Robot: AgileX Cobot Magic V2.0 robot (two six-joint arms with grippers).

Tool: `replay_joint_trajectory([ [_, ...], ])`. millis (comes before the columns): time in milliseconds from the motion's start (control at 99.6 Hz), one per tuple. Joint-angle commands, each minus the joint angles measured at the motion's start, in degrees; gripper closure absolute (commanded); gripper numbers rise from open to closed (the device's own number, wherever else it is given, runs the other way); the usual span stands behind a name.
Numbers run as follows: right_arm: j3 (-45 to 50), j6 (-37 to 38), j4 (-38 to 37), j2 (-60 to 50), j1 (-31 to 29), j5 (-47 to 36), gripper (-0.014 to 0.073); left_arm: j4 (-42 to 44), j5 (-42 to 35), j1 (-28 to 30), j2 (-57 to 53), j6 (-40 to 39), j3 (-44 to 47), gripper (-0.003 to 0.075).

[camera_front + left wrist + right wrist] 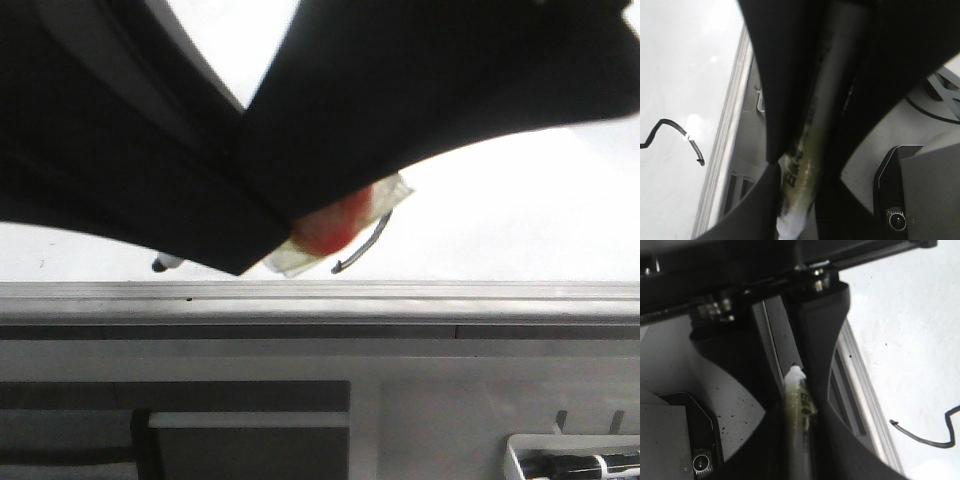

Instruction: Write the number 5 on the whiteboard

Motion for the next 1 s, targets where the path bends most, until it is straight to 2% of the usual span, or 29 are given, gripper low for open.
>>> replay_joint_trajectory([
  [0,-1.8,0.6,-1.3,-0.9,0.0,-4.1,0.0662,-3.9,-4.6,-0.1,-0.7,-4.4,-2.1,0.0741],
  [151,-1.8,0.6,-1.3,-0.9,0.0,-4.1,0.0659,-3.9,-4.4,-0.1,-0.7,-4.4,-2.1,0.0741],
  [251,-1.8,0.6,-1.6,-0.9,0.0,-4.4,0.0587,-3.9,-4.0,-0.1,-0.7,-4.4,-2.1,0.0741],
  [321,-1.9,0.6,-2.1,-1.4,0.0,-4.5,0.0463,-3.7,-3.2,-0.1,-0.7,-4.4,-2.1,0.0741],
  [442,-1.9,0.6,-2.6,-3.2,0.0,-6.9,0.0173,-3.6,-2.4,-0.1,-0.7,-4.4,-2.1,0.0741],
  [492,-1.9,0.6,-2.8,-4.2,0.0,-7.9,0.01,-3.4,-2.3,-0.1,-0.7,-4.4,-2.1,0.0741],
  [532,-1.9,0.6,-3.0,-5.0,-0.1,-8.6,0.0074,-3.3,-2.3,-0.1,-0.7,-4.4,-2.1,0.0741],
  [883,-1.9,1.1,-6.5,-10.6,-0.1,-8.8,0.0108,-2.3,-2.8,0.6,-0.7,-6.4,-2.1,0.0741],
  [953,-1.9,4.7,-7.2,-11.6,-0.6,-8.1,0.018,-2.3,-4.0,2.1,-0.7,-10.4,-2.1,0.0741],
  [994,-1.9,7.3,-7.6,-12.2,-1.4,-7.3,0.027,-2.3,-4.9,3.4,-0.7,-12.6,-2.1,0.0741],
])
